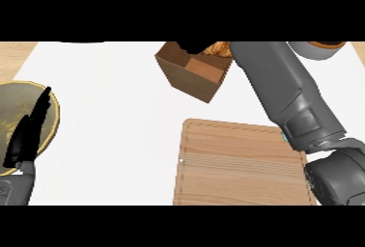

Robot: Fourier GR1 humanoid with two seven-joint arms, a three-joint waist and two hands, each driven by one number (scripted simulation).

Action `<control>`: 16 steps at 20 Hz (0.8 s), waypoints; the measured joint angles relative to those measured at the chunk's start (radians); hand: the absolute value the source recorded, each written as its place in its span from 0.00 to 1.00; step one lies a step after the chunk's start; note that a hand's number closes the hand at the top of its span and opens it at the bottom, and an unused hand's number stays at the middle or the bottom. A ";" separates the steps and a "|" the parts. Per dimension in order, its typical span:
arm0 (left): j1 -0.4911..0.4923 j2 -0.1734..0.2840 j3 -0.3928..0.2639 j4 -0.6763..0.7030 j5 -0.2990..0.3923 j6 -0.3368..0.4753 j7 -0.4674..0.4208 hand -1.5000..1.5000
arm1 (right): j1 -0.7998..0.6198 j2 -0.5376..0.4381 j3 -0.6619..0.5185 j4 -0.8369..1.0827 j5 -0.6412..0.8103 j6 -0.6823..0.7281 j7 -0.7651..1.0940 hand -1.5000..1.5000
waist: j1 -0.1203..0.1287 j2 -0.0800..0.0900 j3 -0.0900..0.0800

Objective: Pick the croissant from the cutting board and place it in the cardboard box

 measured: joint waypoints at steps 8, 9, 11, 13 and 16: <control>-0.006 -0.004 -0.003 -0.011 0.003 -0.015 -0.005 0.50 | -0.018 0.064 0.003 0.113 0.036 -0.133 0.080 0.00 | 0.023 0.012 -0.001; -0.011 -0.004 -0.005 -0.005 -0.001 -0.014 -0.006 0.50 | -0.018 0.068 -0.006 0.126 0.029 -0.132 0.093 0.00 | 0.023 0.014 -0.001; -0.011 -0.002 -0.005 -0.009 0.002 -0.020 -0.010 0.50 | -0.024 0.075 -0.021 0.150 0.019 -0.131 0.122 0.00 | 0.032 0.016 -0.001; -0.019 0.001 -0.001 -0.003 0.007 -0.029 -0.010 0.50 | -0.016 0.081 -0.030 0.165 0.012 -0.131 0.123 0.00 | 0.036 0.018 0.000; -0.025 -0.004 -0.007 -0.001 -0.001 -0.023 -0.016 0.50 | -0.005 0.092 -0.048 0.175 -0.006 -0.140 0.111 0.00 | 0.040 0.020 0.000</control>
